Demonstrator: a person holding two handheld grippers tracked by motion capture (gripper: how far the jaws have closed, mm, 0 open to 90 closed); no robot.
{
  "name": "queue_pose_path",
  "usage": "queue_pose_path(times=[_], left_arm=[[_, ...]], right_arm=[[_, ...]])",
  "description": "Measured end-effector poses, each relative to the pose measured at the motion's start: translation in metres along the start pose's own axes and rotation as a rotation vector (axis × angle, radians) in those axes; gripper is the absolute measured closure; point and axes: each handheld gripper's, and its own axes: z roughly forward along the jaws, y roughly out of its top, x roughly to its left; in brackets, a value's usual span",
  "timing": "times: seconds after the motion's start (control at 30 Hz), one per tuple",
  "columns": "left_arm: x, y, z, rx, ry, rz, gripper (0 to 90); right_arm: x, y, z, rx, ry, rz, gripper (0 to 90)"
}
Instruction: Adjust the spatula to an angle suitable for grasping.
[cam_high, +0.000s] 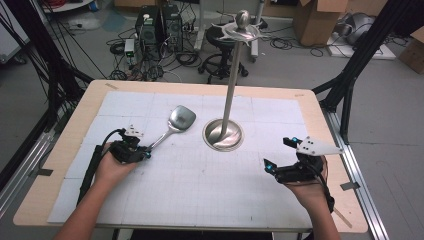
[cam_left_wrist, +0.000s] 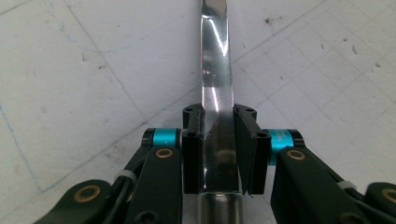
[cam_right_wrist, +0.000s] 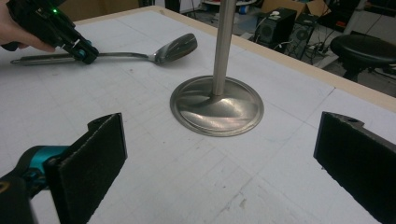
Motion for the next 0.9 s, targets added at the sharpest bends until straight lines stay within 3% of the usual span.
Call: queue_pose_path(times=[0.53,0.9], left_arm=[[0.001,-0.017,-0.013,-0.005,-0.032,0.037,73.7],[0.001,-0.017,-0.014,-0.003,-0.037,0.039,73.7]], right_arm=[[0.001,0.010,0.021,-0.003,0.042,-0.020,1.3],[0.001,0.011,0.019,-0.004,0.040,-0.017,1.3]])
